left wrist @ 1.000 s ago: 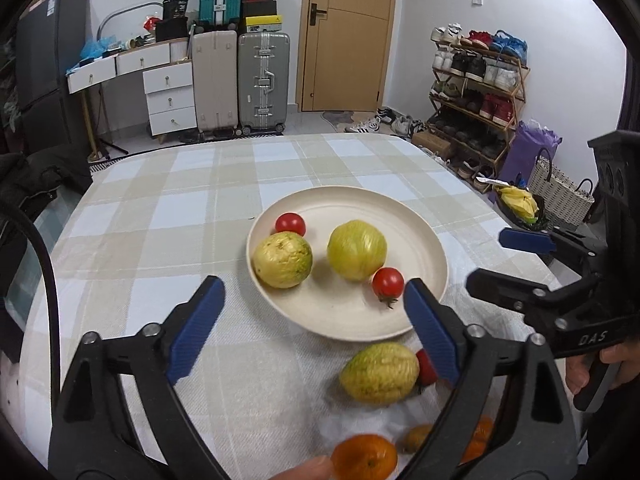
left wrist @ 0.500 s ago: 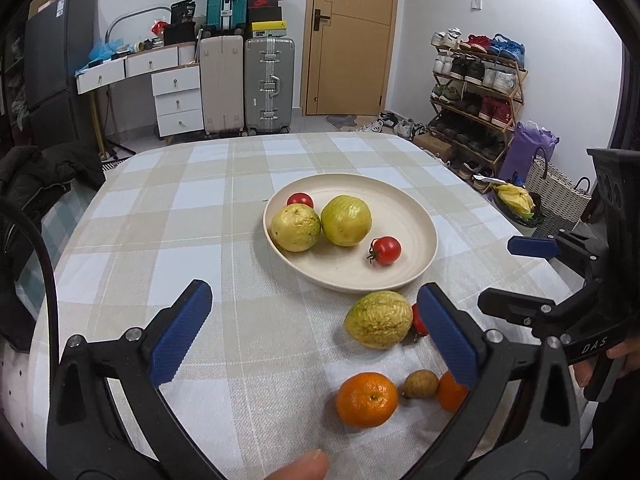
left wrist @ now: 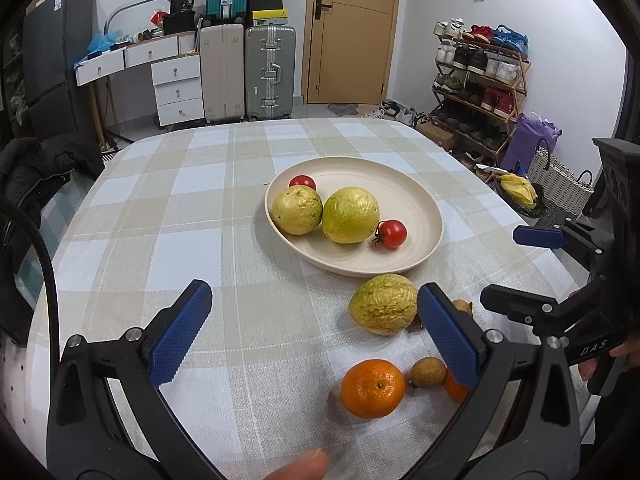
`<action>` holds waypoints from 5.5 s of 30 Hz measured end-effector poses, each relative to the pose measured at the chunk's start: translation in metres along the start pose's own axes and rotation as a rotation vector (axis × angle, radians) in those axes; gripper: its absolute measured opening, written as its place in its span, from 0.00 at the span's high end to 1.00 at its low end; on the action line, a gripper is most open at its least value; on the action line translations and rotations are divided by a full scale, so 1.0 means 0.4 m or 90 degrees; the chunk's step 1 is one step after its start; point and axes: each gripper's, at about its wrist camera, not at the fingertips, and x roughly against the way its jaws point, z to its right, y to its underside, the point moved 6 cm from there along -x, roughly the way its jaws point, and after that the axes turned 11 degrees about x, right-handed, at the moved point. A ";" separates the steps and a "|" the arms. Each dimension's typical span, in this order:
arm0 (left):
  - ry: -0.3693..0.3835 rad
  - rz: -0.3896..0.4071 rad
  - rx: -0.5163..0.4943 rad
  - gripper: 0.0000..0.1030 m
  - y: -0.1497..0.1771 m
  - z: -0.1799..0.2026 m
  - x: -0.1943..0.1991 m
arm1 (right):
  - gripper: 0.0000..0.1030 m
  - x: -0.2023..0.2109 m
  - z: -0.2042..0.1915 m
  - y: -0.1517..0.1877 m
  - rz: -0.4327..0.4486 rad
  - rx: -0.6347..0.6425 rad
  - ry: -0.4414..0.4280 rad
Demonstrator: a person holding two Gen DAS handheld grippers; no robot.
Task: Organize fruits
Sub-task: 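Move the left tool toward an orange while the right tool approaches a small brown pear, then close the left tool on the orange while the right tool grasps the brown pear, then carry the orange into the plate with the left tool while the right tool places the pear there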
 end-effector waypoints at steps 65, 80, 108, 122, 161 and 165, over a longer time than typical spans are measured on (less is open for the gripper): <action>0.015 -0.176 -0.086 0.30 0.180 0.017 -0.098 | 0.66 -0.087 -0.057 0.072 -0.088 0.032 -0.087; 0.080 -0.174 -0.089 0.64 0.181 0.046 -0.081 | 0.73 -0.076 -0.069 0.069 -0.074 0.050 -0.093; 0.045 -0.069 -0.001 0.64 0.097 -0.027 -0.052 | 0.73 -0.005 0.003 0.011 0.037 -0.034 -0.065; 0.017 -0.027 0.011 0.64 0.038 -0.033 -0.037 | 0.73 0.012 0.014 0.001 0.066 -0.054 -0.088; 0.024 -0.023 0.038 0.64 -0.075 0.014 -0.157 | 0.73 -0.002 0.069 -0.096 0.100 -0.071 -0.074; 0.018 -0.032 0.037 0.64 -0.071 0.012 -0.179 | 0.73 -0.023 0.061 -0.099 0.091 -0.067 -0.078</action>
